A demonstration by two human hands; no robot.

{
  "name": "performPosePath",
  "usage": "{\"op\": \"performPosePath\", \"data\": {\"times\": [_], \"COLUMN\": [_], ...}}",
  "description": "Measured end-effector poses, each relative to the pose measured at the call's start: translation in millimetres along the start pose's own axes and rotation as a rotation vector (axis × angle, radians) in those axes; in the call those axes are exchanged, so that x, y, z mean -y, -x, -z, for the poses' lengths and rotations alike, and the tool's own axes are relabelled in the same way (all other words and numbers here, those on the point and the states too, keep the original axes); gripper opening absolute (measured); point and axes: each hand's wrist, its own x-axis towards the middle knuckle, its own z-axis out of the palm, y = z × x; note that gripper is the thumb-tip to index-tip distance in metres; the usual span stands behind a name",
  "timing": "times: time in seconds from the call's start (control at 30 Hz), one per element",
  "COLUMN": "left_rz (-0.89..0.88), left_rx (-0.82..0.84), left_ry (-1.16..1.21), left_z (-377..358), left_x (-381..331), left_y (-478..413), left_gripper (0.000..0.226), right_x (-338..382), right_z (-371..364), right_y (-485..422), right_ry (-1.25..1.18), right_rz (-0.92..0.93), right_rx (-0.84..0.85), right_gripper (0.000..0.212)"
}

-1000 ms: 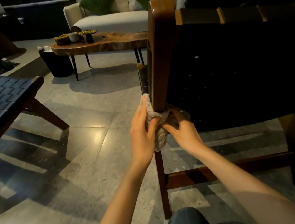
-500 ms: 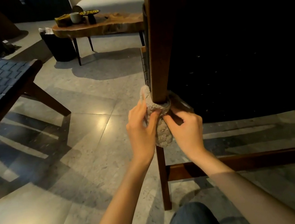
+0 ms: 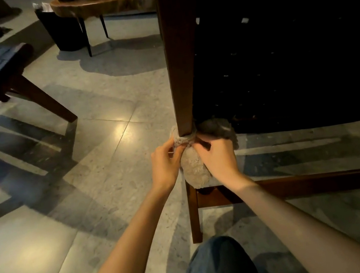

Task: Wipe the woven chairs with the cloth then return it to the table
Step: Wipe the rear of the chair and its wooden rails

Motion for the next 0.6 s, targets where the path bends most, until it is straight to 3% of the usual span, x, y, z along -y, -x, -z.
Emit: {"op": "performPosePath", "data": {"times": [0.1,0.2,0.3,0.43,0.6], "left_rz": [0.084,0.143,0.165,0.11,0.23], "left_rx": [-0.015,-0.014,-0.001,0.061,0.211], "left_ry": [0.008,0.026,-0.019,0.066,-0.033], "left_z": [-3.0,-6.3,-7.4,-12.0,-24.2], "left_x": [9.9,22.1,28.1,29.2,52.1], "left_y": [11.5,22.2,12.4,-2.4,-2.1], "left_gripper": [0.014,0.015,0.027,0.016,0.016], "right_x": [-7.8,-24.6,-31.8,-29.6,-51.3], "right_z": [0.9,-3.6,-9.7,-30.7,-50.2], "right_y": [15.9,30.2,19.7,0.6,7.7], "right_ry": [0.041,0.045,-0.156,-0.414,-0.245], "right_rz": [-0.058,-0.259,-0.383,-0.499,-0.579], "right_rx": [0.034,0.075,0.135,0.179,0.283], "right_gripper": [0.022,0.039,0.035,0.028,0.023]}}
